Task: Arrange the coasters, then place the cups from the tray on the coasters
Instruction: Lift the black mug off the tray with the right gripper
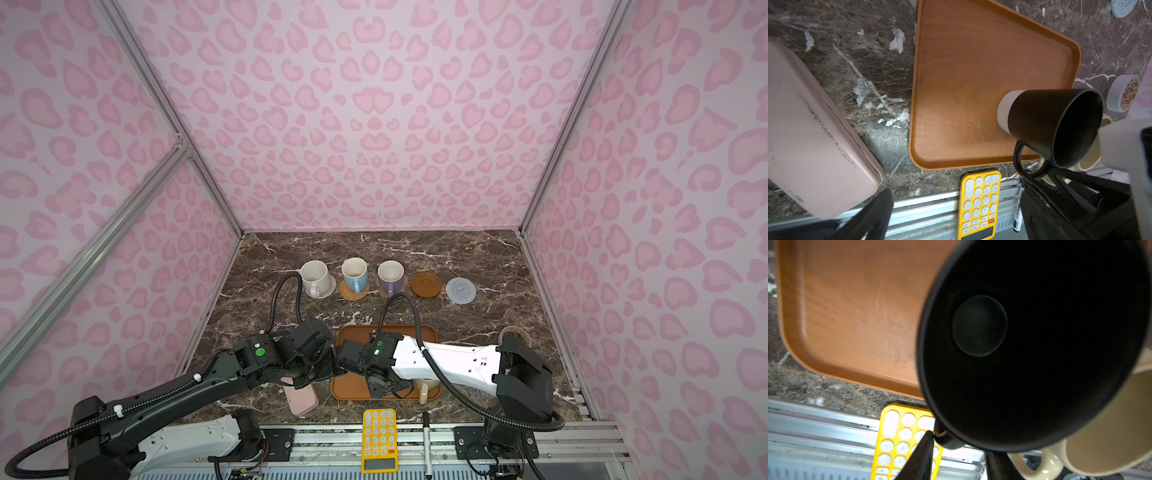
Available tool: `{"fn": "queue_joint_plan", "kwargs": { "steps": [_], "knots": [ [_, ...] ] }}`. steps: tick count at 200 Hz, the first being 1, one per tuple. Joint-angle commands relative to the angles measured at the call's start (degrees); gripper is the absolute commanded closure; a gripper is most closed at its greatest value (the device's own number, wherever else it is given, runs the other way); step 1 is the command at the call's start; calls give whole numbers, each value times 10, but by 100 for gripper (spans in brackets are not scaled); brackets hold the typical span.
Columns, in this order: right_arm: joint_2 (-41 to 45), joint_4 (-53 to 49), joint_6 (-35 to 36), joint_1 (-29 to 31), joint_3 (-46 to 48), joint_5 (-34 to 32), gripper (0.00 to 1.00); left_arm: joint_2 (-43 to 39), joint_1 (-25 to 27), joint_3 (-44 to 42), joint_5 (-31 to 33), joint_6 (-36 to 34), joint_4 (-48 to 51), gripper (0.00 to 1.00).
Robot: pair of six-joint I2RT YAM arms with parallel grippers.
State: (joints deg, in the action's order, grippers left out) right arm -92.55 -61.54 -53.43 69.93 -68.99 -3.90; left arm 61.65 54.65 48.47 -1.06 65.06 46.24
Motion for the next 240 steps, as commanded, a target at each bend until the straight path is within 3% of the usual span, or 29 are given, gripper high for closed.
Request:
{"fn": "queue_joint_plan", "kwargs": {
  "steps": [1,33,71,121,150,240],
  "knots": [
    [7,-5,-13,-6,8,-18,63,0,0,-3,9,7,-5,3],
    [18,26,-2,-5,18,-3,67,0,0,-3,11,6,-5,3],
    [24,63,10,-23,46,28,62,-1,0,-5,11,6,-7,3],
    [15,74,16,-34,42,7,63,-17,0,-23,-4,13,-56,3],
    [10,87,20,-37,43,4,72,-51,0,-58,-19,34,-119,3],
    [3,109,26,-48,51,0,74,-72,0,-65,-15,27,-133,3]
  ]
}}
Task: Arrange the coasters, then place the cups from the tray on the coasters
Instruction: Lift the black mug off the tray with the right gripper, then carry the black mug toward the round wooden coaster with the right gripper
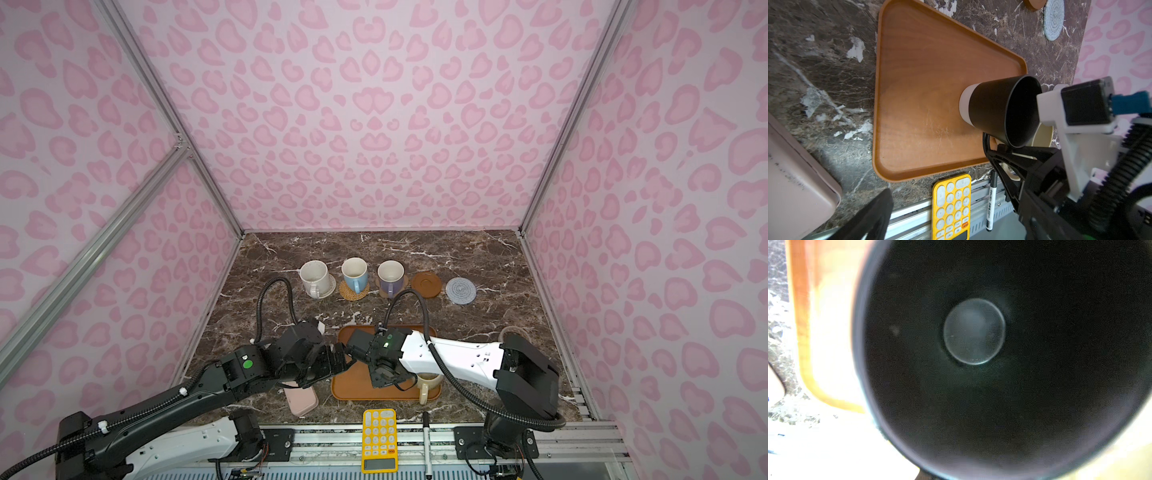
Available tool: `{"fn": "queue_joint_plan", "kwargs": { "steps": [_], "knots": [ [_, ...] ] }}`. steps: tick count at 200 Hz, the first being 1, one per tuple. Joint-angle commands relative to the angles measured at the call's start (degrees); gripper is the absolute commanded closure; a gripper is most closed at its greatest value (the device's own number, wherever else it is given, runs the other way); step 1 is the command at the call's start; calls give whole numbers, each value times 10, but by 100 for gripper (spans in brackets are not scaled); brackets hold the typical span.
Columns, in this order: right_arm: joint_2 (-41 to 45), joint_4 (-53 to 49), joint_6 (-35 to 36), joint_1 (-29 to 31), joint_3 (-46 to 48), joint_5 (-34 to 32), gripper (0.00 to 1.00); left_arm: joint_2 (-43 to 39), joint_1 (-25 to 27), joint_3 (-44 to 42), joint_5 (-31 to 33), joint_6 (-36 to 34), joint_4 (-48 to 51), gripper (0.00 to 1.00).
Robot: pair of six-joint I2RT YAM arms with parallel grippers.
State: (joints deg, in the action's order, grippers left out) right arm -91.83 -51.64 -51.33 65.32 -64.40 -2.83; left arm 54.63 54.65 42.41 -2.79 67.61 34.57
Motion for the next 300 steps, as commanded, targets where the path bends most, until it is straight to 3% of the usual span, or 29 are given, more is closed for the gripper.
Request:
{"fn": "queue_joint_plan", "kwargs": {
  "steps": [1,14,26,225,239,262,300],
  "knots": [
    [-4,10,5,-3,6,-11,74,-2,0,-5,2,1,-17,3],
    [-3,8,6,-2,3,-21,64,0,0,-6,2,1,-15,3],
    [-2,7,9,-3,2,-28,63,0,0,-7,2,1,-16,3],
    [64,170,95,2,96,-135,73,-17,12,-16,55,42,-21,3],
    [68,182,102,2,102,-140,77,-13,12,-14,57,42,-21,3],
    [75,198,113,2,112,-146,93,-6,12,-9,62,43,-20,3],
    [105,207,125,13,118,-159,100,-10,14,4,91,55,-14,3]
  ]
}}
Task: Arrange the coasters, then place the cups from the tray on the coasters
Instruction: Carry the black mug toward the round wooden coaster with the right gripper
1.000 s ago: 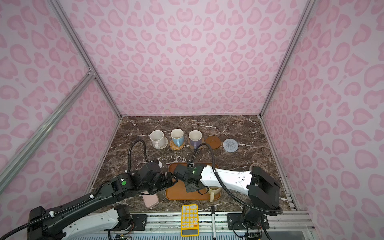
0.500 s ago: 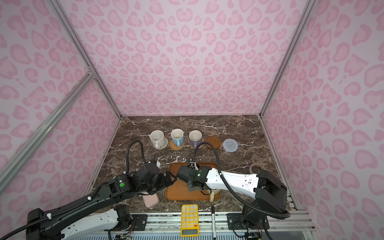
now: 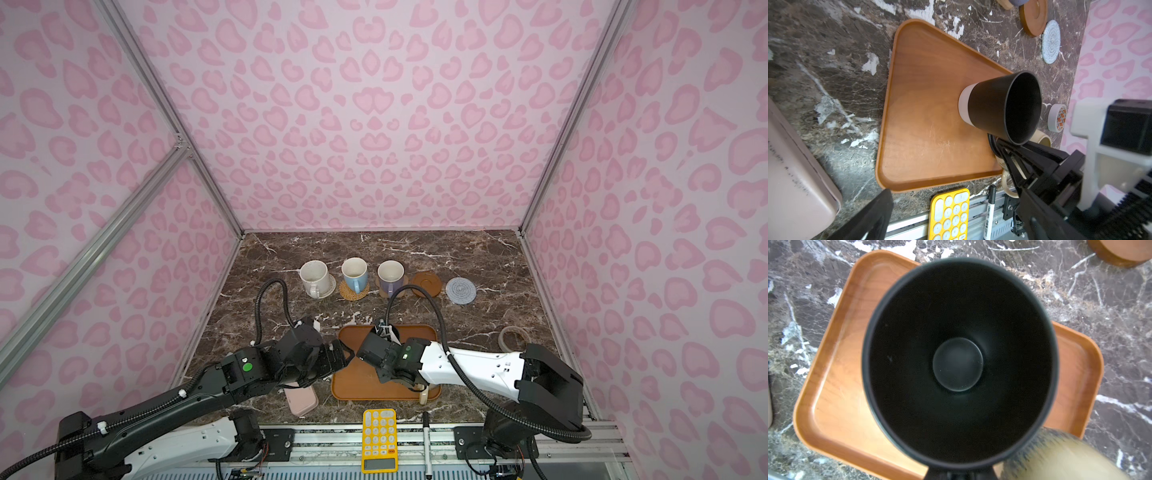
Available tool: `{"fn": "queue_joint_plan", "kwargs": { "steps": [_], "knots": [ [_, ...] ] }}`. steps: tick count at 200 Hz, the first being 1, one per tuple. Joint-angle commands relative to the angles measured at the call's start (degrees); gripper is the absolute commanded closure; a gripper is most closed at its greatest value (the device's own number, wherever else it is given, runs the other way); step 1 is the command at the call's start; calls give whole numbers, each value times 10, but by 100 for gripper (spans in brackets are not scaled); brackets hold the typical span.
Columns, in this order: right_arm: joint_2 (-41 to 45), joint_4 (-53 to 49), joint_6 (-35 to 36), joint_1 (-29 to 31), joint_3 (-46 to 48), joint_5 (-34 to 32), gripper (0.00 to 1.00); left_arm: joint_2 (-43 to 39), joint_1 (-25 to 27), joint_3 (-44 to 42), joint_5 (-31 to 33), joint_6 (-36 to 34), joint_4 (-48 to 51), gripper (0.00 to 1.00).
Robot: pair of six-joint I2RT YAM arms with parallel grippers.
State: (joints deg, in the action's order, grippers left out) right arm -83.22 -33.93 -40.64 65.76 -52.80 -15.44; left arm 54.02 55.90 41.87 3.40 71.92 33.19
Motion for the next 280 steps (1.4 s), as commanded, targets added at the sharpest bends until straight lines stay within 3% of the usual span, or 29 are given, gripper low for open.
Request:
{"fn": "queue_joint_plan", "kwargs": {
  "steps": [1,105,157,280],
  "knots": [
    [19,29,19,9,2,-33,100,-5,2,9,30,12,0,3],
    [95,-25,68,14,-51,-70,100,-14,11,22,66,14,-83,3],
    [154,-28,92,-23,-61,-78,100,-8,11,43,79,-17,-128,3],
    [184,-33,204,-270,-90,15,100,72,-2,167,104,-129,-174,3]
  ]
}}
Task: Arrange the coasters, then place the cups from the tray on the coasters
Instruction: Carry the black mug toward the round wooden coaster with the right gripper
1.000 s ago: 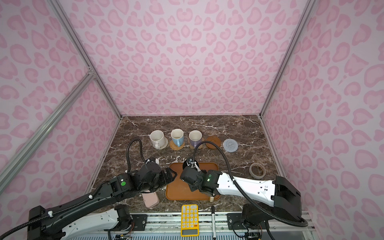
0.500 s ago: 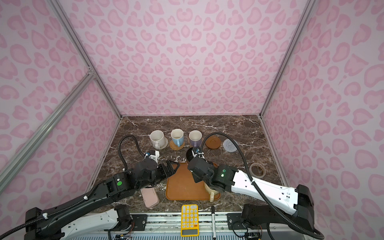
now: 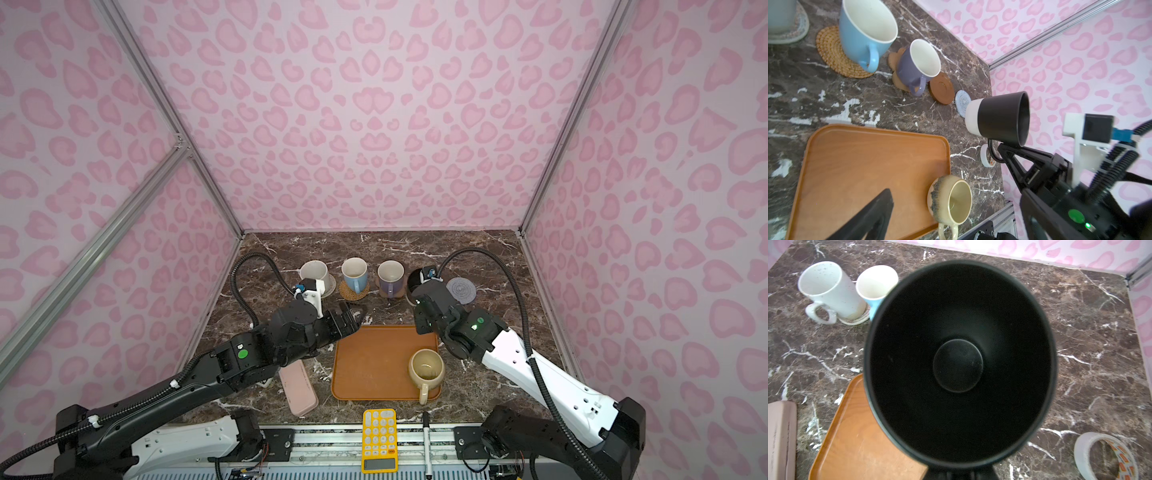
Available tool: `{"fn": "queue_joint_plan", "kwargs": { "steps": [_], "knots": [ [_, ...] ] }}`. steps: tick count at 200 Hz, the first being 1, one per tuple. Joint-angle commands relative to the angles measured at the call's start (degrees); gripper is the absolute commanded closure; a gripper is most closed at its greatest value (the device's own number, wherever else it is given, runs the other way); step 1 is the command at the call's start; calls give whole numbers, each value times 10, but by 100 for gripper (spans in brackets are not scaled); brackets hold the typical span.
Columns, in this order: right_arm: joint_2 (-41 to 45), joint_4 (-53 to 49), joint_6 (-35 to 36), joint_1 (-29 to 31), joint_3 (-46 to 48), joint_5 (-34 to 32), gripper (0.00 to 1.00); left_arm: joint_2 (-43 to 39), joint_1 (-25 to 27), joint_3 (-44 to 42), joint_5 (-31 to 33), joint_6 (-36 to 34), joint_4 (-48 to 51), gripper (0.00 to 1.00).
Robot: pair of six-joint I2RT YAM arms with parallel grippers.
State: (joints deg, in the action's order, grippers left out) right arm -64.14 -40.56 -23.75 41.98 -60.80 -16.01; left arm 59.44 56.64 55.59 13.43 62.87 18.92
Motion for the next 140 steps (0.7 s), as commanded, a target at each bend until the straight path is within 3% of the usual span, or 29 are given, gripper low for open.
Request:
{"fn": "queue_joint_plan", "kwargs": {
  "steps": [1,56,140],
  "knots": [
    [-8,34,35,-34,-10,21,100,19,-10,31,2,-39,-32,3],
    [-69,60,54,-143,-37,98,100,69,-69,80,-64,-82,-59,3],
    [-198,91,64,-203,-105,111,100,179,-119,157,-115,-100,-75,3]
  ]
}}
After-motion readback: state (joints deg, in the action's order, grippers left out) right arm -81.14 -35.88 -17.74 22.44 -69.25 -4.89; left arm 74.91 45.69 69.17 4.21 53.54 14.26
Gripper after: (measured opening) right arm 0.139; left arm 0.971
